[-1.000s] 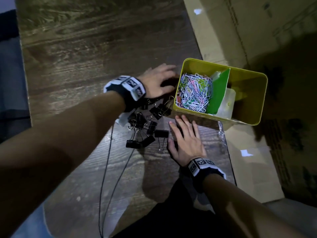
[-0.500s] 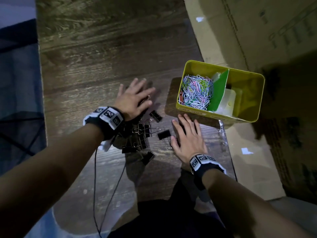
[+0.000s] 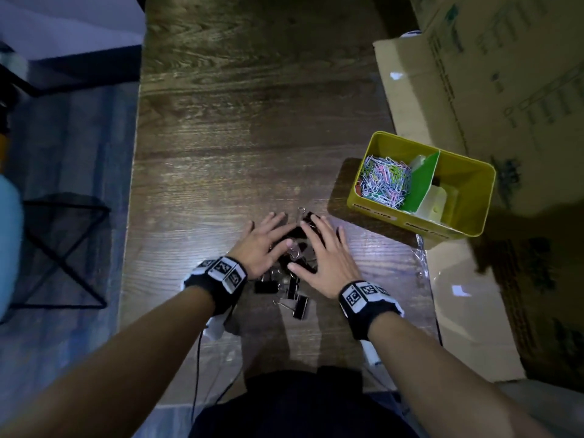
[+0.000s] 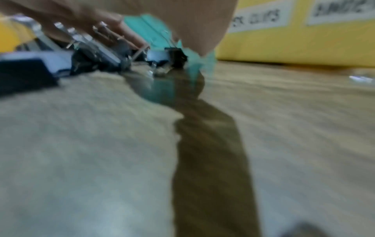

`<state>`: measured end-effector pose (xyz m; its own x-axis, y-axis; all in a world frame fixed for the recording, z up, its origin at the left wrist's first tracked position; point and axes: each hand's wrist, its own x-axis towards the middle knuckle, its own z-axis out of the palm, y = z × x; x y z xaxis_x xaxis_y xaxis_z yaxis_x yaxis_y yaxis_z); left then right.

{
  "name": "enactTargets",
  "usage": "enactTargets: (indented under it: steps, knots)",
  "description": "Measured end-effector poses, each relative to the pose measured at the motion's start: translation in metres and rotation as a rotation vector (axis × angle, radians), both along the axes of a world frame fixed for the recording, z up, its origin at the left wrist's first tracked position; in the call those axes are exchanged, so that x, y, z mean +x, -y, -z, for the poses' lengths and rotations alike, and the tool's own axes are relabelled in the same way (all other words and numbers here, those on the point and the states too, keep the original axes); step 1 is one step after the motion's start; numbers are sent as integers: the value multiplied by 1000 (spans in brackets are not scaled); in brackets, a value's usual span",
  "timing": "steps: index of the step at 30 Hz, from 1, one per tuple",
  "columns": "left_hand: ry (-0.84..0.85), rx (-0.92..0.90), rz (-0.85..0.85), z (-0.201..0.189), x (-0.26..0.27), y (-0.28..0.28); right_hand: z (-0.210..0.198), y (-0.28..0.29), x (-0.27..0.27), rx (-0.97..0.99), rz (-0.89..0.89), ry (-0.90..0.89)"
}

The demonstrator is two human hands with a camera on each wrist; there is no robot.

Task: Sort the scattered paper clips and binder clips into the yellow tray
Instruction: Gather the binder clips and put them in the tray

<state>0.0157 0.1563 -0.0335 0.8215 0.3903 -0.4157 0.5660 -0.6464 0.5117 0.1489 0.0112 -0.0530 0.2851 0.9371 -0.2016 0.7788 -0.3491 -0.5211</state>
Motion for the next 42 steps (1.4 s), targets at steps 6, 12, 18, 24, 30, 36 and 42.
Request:
enactTargets:
  steps: [6, 12, 18, 24, 30, 36, 42]
  knots:
    - [98, 11, -443, 5, -62, 18, -1, 16, -15, -70, -55, 75]
    - [34, -65, -340, 10, -50, 63, -1, 32, -36, -150, -119, 87]
    - [111, 39, -515, -11, -43, 51, -19, 26, -27, 10, 64, -103]
    - [0, 217, -452, -32, -7, -4, -36, 11, -14, 184, 384, -281]
    - [-109, 108, -253, -12, 4, -14, -62, -10, -2, 279, 508, -428]
    - [124, -405, -705, -32, -14, -31, -72, -24, 21, 102, 258, -397]
    - [572, -834, -1067, -62, -28, -39, -58, -46, 23, -160, -255, 50]
